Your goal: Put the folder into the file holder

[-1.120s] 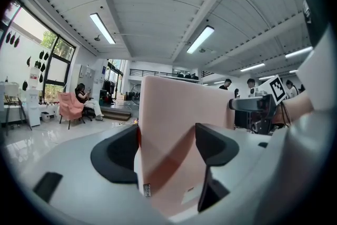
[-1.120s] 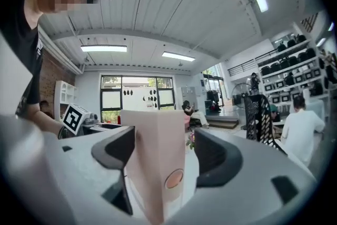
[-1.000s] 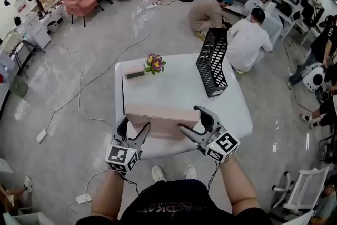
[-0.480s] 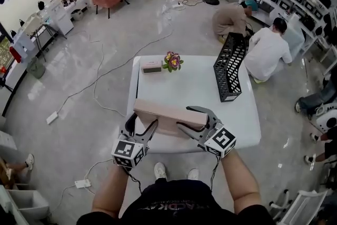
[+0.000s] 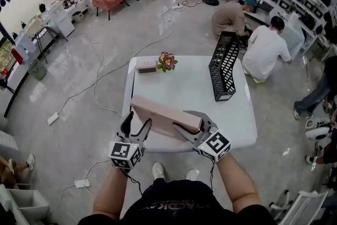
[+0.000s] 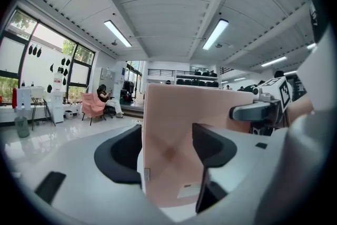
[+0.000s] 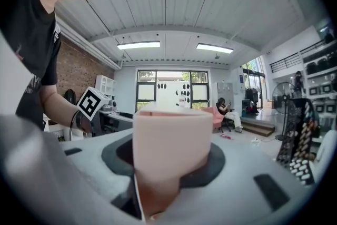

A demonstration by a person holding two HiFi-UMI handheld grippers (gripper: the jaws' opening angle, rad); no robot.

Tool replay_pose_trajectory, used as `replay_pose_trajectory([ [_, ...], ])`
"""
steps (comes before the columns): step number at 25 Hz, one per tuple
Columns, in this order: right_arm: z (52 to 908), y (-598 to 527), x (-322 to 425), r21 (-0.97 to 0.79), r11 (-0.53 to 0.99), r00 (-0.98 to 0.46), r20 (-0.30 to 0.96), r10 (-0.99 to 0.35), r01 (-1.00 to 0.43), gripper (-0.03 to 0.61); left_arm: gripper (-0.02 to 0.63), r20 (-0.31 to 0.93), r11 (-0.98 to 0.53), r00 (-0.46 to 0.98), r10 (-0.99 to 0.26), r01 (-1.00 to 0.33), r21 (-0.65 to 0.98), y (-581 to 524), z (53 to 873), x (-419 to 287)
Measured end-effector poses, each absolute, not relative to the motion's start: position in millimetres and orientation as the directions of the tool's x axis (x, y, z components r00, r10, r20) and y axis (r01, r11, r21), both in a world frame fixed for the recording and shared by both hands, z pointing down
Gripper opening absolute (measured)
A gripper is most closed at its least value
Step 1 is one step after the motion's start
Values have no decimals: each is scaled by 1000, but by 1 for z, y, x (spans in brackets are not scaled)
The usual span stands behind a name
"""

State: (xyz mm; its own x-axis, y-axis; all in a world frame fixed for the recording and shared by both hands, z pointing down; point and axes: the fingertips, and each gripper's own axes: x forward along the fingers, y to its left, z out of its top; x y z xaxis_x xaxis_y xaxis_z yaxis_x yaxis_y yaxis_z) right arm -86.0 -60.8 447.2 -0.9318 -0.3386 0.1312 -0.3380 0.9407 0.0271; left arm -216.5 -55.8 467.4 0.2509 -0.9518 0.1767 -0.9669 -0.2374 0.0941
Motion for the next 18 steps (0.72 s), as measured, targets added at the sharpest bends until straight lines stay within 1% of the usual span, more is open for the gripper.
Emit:
replay_pose_trajectory([
  [3,445,-66,-62,8,917,-908,133,-396,-399,172,282,171,-258,270,-948,-962,90,-57,463,-194],
  [6,446,-71,-31,-17,884,-877,133,-461,-467,170,217,165,-310,322,-932,-946,92,-60,462,-161],
  [7,447,-72,-21,-24,870,-864,133,-485,-492,170,179,161,-331,343,-925,-939,95,-61,463,-149],
  [9,449,-75,2,-39,844,-839,137,-526,-535,167,122,155,-363,375,-914,-926,100,-63,464,-124],
  [11,448,-80,26,-50,821,-818,143,-558,-569,166,31,157,-385,398,-904,-917,106,-66,463,-98],
  [13,447,-84,52,-56,791,-789,146,-597,-609,163,5,158,-419,433,-887,-901,114,-72,462,-69],
  [18,444,-77,117,-66,711,-711,154,-687,-701,153,3,155,-514,528,-835,-849,124,-71,460,2],
])
